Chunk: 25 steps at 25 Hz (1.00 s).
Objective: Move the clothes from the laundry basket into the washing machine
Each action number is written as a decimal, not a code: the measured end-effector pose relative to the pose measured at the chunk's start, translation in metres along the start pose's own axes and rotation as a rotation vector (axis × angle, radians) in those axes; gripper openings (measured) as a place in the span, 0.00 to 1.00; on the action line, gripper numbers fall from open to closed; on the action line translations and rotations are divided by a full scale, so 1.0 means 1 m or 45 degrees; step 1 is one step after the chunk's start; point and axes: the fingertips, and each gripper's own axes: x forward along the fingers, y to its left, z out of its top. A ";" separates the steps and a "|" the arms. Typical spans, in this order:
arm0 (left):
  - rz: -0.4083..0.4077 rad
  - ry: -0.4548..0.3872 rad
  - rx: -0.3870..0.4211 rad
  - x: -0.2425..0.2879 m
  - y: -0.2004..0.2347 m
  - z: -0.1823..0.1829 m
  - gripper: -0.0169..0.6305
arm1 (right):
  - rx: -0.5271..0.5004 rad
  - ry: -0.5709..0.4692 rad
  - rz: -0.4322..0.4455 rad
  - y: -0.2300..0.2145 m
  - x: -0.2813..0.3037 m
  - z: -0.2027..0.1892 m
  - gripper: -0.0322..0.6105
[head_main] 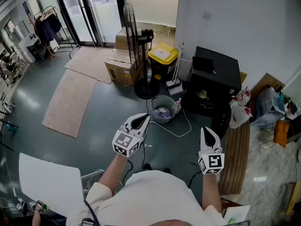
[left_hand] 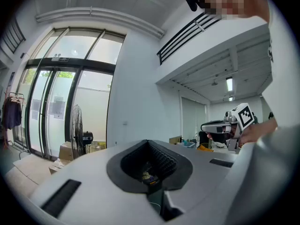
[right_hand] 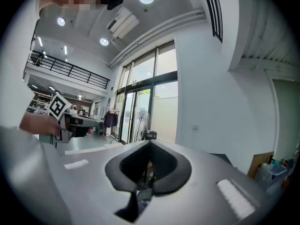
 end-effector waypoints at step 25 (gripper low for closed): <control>0.023 0.028 0.004 0.032 -0.025 -0.006 0.04 | 0.020 0.024 0.025 -0.038 0.003 -0.013 0.07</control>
